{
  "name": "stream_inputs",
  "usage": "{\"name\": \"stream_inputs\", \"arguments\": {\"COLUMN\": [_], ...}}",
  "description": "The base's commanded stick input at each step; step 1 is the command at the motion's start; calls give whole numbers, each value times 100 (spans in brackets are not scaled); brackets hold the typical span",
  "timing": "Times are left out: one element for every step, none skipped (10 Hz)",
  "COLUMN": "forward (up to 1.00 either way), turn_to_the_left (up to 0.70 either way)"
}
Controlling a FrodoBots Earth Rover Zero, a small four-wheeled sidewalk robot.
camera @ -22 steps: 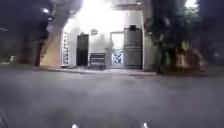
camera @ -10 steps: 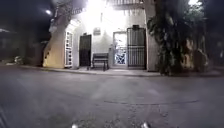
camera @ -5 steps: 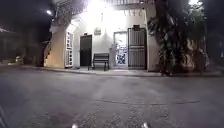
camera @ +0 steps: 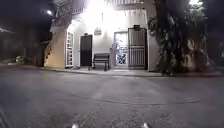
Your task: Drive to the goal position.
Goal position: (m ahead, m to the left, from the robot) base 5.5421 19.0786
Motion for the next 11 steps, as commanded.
{"name": "stream_inputs", "arguments": {"forward": [0,0,0,0,0,0,0,0,0,0,0], "turn_to_the_left": [70,70,70,70,70,70,70,70,70,70,70]}}
